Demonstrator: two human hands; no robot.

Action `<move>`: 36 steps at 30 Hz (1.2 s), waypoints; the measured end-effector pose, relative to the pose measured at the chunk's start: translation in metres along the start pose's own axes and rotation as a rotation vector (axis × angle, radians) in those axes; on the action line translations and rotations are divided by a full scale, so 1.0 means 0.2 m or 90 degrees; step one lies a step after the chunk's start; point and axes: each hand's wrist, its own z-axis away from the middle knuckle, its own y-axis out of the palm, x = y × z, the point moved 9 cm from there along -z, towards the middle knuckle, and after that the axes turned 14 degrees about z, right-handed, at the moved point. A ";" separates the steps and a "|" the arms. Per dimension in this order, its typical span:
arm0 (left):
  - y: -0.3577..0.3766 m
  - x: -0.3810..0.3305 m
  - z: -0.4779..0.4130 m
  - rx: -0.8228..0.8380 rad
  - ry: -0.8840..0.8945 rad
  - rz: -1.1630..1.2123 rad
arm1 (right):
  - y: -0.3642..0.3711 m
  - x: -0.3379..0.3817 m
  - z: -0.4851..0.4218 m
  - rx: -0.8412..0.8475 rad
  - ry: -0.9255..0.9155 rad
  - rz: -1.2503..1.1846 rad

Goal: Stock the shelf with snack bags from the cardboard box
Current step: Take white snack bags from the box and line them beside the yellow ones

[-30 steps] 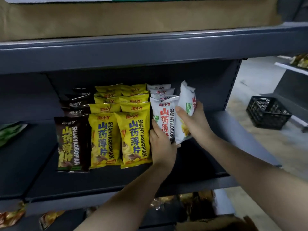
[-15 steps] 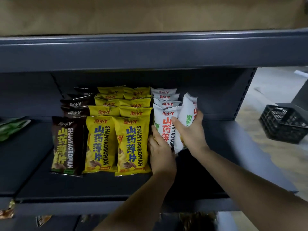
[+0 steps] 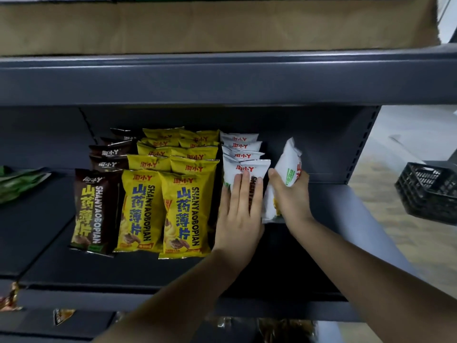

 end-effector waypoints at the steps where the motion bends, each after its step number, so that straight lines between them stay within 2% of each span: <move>1: 0.03 0.02 -0.02 0.024 0.022 -0.039 | -0.02 -0.01 -0.01 -0.006 0.000 0.002; 4: 0.11 0.09 -0.03 0.060 0.042 -0.083 | -0.04 -0.03 -0.03 -0.012 -0.002 0.014; 11: 0.09 0.15 -0.01 0.001 -0.019 -0.033 | 0.00 -0.03 -0.03 0.009 -0.020 0.030; 15: 0.09 0.14 -0.02 0.029 -0.029 -0.049 | 0.02 -0.02 0.00 0.033 -0.042 0.040; 20: 0.02 0.11 -0.01 0.048 -0.012 -0.019 | -0.02 0.04 0.07 -0.002 -0.077 0.043; 23: -0.10 0.04 0.00 -0.005 0.024 0.125 | -0.05 0.09 0.14 -0.005 -0.121 0.073; 25: -0.17 0.00 -0.02 -0.004 -0.003 0.262 | -0.04 0.11 0.22 0.011 -0.162 0.092; 27: -0.20 -0.01 -0.06 0.018 -0.122 0.454 | -0.01 0.14 0.30 0.037 -0.210 0.087; 29: -0.19 0.01 -0.08 0.005 -0.250 0.578 | 0.04 0.17 0.38 0.082 -0.247 0.066; 32: -0.18 0.09 -0.09 -0.032 -0.419 0.759 | 0.09 0.16 0.42 0.193 -0.232 0.020; 36: -0.16 0.17 -0.04 -0.049 -0.531 0.916 | 0.11 0.12 0.46 0.321 -0.176 0.081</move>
